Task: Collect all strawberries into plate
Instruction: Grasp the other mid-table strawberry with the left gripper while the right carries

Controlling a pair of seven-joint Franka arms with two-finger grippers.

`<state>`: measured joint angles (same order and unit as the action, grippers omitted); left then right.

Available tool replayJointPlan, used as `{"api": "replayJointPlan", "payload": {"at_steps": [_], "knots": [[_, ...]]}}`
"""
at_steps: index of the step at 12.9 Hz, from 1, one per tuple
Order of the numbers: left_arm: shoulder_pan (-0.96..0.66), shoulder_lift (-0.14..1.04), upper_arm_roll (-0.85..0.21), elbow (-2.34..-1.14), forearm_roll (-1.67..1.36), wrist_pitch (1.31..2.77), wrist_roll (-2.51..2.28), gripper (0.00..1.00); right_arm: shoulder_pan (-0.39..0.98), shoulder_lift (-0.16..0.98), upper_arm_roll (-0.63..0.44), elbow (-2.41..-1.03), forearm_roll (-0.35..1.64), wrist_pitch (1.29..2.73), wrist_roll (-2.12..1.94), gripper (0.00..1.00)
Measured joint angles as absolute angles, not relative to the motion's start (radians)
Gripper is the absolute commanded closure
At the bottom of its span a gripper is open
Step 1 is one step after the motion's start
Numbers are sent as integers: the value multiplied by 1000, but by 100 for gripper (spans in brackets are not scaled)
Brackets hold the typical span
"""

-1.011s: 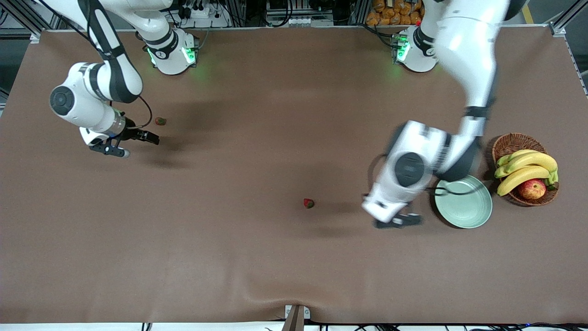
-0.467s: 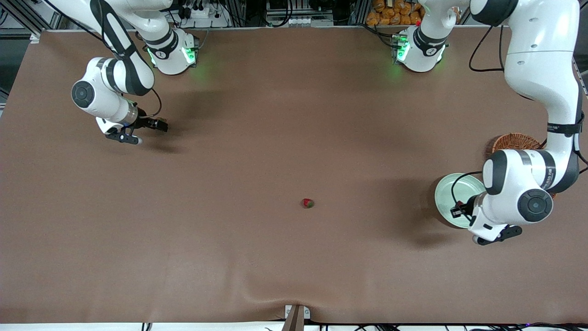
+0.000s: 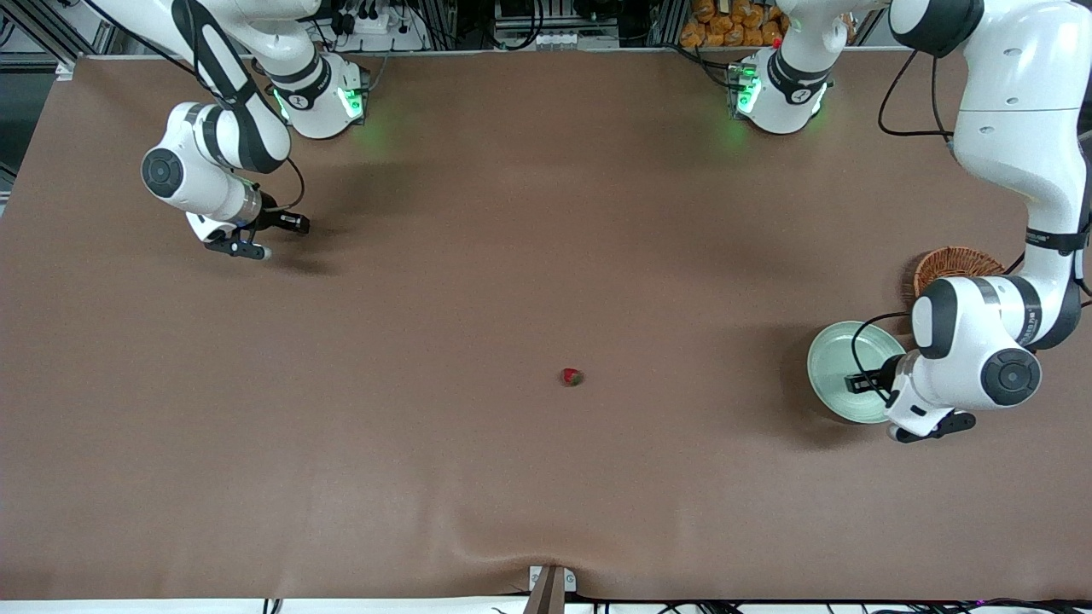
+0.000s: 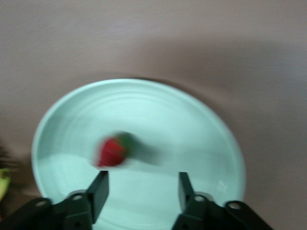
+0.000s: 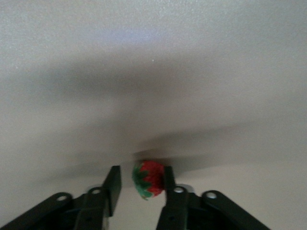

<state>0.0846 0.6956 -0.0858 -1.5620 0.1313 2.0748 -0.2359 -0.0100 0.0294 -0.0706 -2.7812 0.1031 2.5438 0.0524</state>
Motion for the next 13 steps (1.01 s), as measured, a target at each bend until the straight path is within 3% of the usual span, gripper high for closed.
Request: {"api": "replayJointPlan", "payload": {"at_steps": [2, 3, 4, 9, 13], "knots": [[-27, 664, -97, -1551, 131, 2073, -239, 0, -16, 30, -74, -2781, 97, 2550, 50, 73], [-106, 656, -100, -1539, 131, 2073, -249, 0, -16, 34, -74, -2782, 97, 2558, 50, 90], [-193, 655, -99, -1526, 132, 2072, -277, 0, -16, 36, -75, -2781, 97, 2561, 50, 100], [-488, 753, -95, -1434, 132, 2207, -595, 0, -17, 35, -75, -2771, 96, 2545, 50, 100], [-572, 875, -87, -1391, 132, 2399, -879, 0, -17, 38, -70, -2619, 101, 2338, 68, 100]]}}
